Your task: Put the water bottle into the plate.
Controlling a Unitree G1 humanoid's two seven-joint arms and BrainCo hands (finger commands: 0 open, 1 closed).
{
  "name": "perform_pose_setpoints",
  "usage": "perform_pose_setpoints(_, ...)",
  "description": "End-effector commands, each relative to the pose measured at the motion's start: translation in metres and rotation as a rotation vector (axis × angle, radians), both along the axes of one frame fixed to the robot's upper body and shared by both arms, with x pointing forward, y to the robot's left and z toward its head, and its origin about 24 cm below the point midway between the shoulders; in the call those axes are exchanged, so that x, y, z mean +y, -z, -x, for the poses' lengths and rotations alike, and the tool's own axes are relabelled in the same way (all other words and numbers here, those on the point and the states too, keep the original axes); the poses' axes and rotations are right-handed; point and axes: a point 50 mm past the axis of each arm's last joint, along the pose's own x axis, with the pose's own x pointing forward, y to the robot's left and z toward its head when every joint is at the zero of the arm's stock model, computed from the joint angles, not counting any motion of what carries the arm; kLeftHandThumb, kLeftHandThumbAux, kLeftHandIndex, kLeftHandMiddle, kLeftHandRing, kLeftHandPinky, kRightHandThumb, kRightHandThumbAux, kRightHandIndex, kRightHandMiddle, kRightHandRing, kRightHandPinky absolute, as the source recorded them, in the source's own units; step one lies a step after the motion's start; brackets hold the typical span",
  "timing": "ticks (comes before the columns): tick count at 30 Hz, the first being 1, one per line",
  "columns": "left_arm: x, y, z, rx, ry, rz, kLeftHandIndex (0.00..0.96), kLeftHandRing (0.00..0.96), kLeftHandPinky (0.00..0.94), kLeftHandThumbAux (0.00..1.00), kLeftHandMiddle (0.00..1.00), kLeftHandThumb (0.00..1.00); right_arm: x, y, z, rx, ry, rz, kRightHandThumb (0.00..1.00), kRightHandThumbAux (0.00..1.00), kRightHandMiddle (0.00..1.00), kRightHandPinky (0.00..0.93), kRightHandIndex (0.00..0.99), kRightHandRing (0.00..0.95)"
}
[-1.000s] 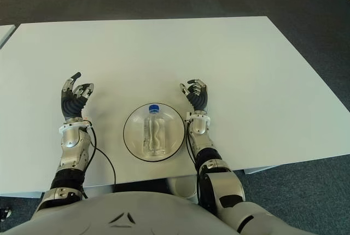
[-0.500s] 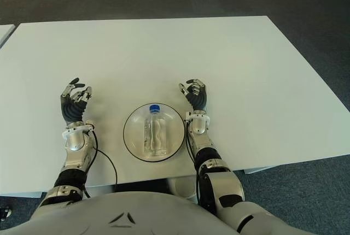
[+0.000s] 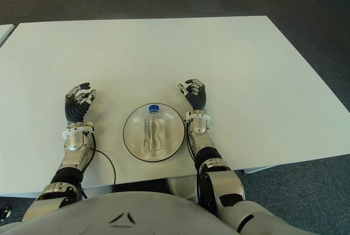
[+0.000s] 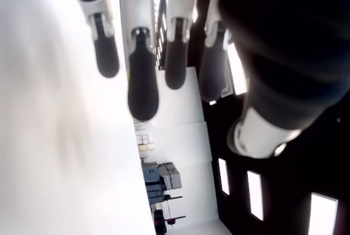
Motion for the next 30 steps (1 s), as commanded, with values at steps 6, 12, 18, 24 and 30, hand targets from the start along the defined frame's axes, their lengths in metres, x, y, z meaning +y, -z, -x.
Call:
perform_pose_setpoints(6, -0.005, 0.004, -0.001, 0.055, 0.017, 0.022, 0.437, 0.655, 0.622, 0.714, 0.681, 0.706, -0.005, 0.01, 0.005, 0.067, -0.012, 0.018, 0.707, 0.727, 0.699, 0.72, 0.435, 0.71)
perform_pose_setpoints(12, -0.006, 0.005, -0.002, 0.077, 0.03, 0.019, 0.436, 0.654, 0.626, 0.713, 0.679, 0.706, -0.012, 0.012, 0.004, 0.09, -0.013, 0.038, 0.707, 0.728, 0.69, 0.7, 0.434, 0.701)
perform_pose_setpoints(18, -0.009, 0.005, -0.003, 0.079, 0.073, 0.026, 0.437, 0.657, 0.634, 0.713, 0.68, 0.707, -0.015, 0.014, 0.004, 0.121, -0.024, 0.059, 0.706, 0.73, 0.672, 0.69, 0.433, 0.685)
perform_pose_setpoints(24, -0.012, 0.005, -0.004, 0.088, 0.116, 0.039, 0.437, 0.659, 0.634, 0.713, 0.682, 0.708, -0.016, 0.013, 0.003, 0.119, -0.016, 0.076, 0.705, 0.731, 0.669, 0.679, 0.433, 0.68)
perform_pose_setpoints(30, -0.016, 0.005, -0.004, 0.097, 0.14, 0.038, 0.436, 0.65, 0.622, 0.714, 0.673, 0.708, -0.016, 0.011, 0.003, 0.104, 0.001, 0.078, 0.706, 0.73, 0.678, 0.67, 0.434, 0.685)
